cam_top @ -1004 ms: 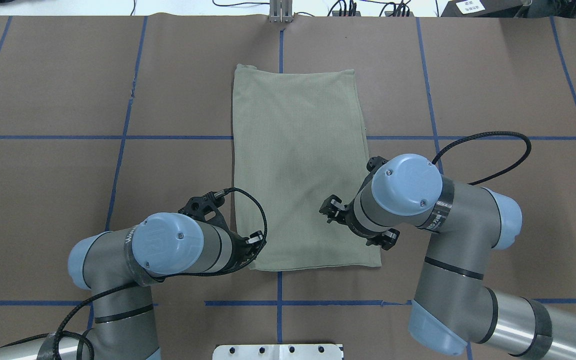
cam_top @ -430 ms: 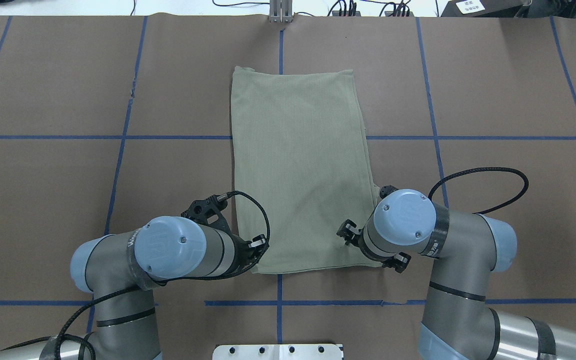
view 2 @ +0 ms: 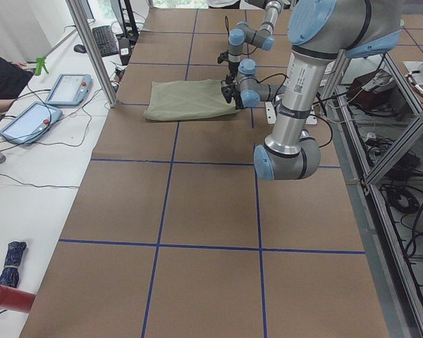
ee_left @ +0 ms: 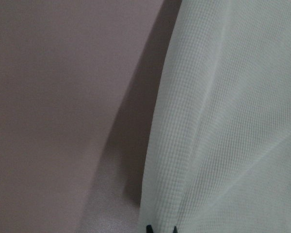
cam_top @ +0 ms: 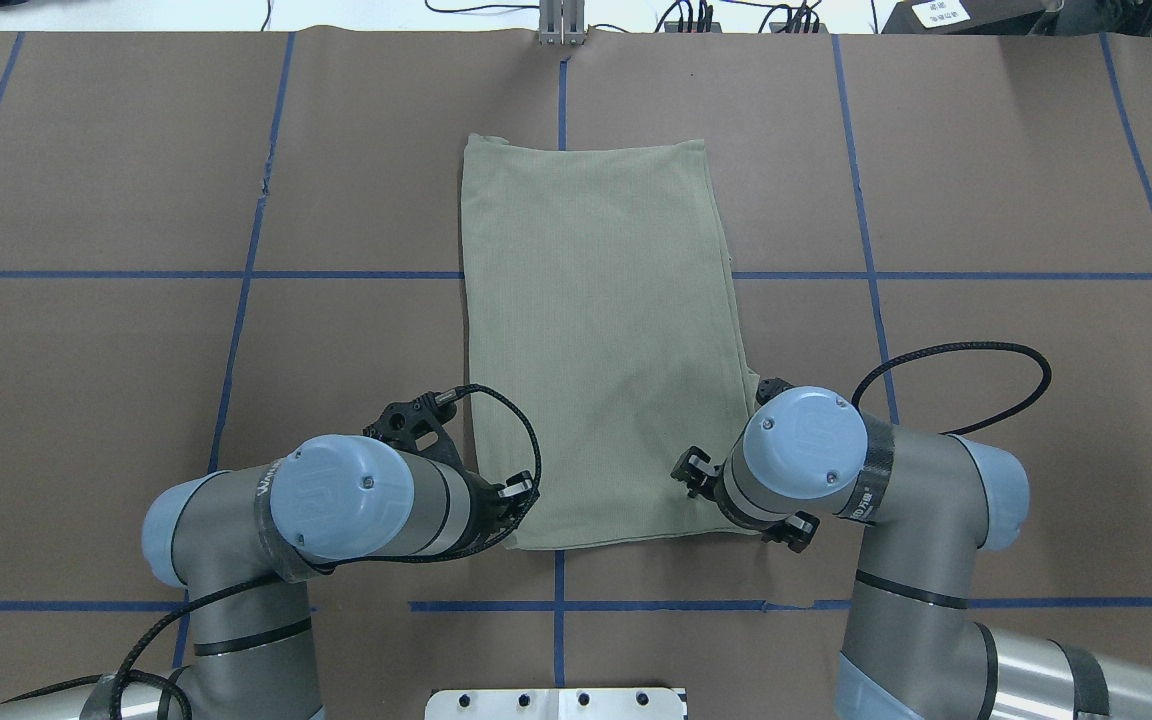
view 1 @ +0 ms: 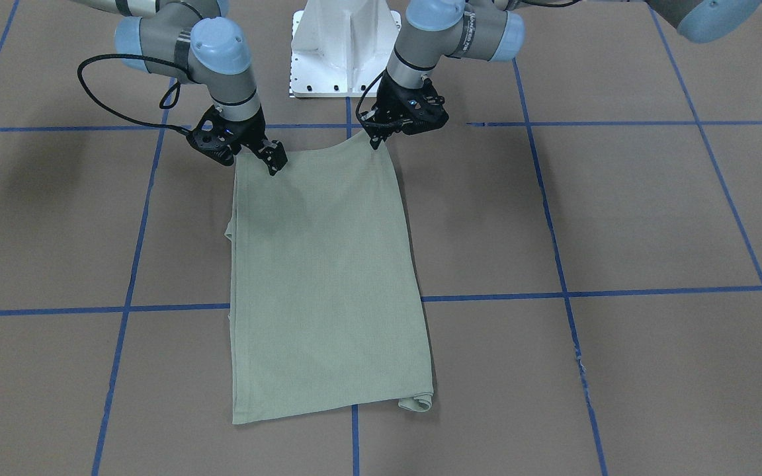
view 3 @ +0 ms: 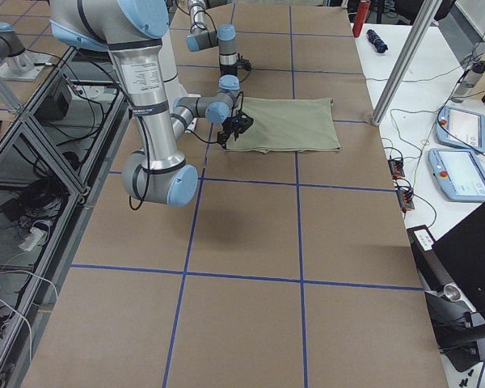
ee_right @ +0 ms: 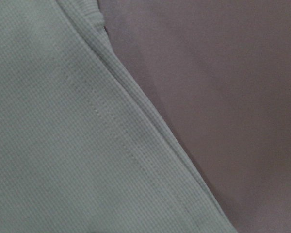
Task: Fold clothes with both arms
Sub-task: 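Grasp the near corners of the folded shirt with both grippers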
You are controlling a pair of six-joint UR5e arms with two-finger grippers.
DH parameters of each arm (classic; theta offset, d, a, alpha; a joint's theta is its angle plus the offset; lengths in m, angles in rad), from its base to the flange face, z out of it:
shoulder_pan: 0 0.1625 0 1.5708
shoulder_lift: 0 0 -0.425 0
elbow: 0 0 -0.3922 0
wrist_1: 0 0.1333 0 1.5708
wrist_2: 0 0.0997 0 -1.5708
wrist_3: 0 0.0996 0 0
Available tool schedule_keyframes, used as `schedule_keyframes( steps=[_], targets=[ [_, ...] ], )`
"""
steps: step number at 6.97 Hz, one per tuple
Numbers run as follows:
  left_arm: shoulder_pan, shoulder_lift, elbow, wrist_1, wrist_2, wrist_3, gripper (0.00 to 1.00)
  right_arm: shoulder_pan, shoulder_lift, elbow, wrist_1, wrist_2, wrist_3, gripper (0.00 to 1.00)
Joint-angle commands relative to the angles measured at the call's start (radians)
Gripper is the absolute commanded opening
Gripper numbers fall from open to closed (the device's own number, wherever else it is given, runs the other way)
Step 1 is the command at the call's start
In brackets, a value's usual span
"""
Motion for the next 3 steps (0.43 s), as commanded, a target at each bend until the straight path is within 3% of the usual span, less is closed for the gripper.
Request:
schedule_keyframes(
  steps=[1,2,3],
  targets=[
    [0.0,0.0,0.0,0.0,0.0,0.0,0.0,-0.003,0.002,0.0,0.0,0.003,0.0,0.47],
    [0.0,0.0,-0.005,0.0,0.002,0.0,0.0,-0.003,0.007,-0.002,0.0,0.006,-0.005,0.18],
    [0.0,0.0,-0.005,0.0,0.0,0.0,0.0,-0.005,0.007,-0.005,0.0,0.006,-0.006,0.0]
  ],
)
